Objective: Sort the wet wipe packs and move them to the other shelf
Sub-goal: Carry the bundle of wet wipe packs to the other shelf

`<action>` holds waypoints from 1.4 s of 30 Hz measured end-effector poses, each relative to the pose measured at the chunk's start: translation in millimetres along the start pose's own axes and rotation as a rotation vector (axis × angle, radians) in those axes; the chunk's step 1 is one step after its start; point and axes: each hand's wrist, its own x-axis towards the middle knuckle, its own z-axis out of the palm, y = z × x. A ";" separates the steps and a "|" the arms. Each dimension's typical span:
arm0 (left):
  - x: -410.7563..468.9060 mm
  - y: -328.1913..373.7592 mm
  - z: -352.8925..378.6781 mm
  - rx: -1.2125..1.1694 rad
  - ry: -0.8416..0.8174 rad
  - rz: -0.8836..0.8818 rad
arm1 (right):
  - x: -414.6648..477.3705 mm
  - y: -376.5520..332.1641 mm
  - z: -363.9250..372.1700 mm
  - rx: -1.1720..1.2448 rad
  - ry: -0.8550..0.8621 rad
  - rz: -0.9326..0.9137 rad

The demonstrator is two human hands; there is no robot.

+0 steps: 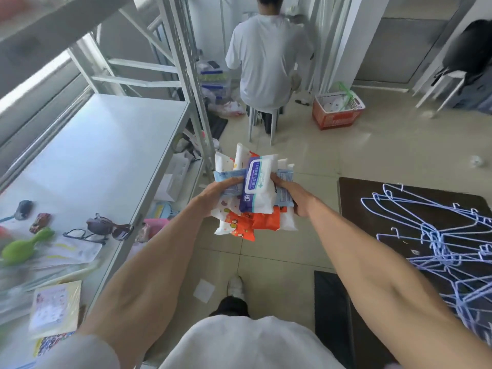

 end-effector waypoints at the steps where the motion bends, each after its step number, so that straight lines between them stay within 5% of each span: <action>1: 11.6 4.8 -3.7 0.002 0.001 0.000 | 15.0 -5.9 -2.1 -0.013 -0.005 0.003; 21: 217.6 145.2 -142.5 -0.168 0.167 0.010 | 300.3 -179.3 49.2 -0.161 -0.158 0.051; 32: 239.3 139.1 -244.8 -0.471 0.417 0.039 | 438.2 -233.8 166.5 -0.430 -0.529 0.042; 42: 199.7 98.6 -287.8 -0.750 0.825 0.090 | 480.6 -240.2 306.8 -0.656 -0.985 0.142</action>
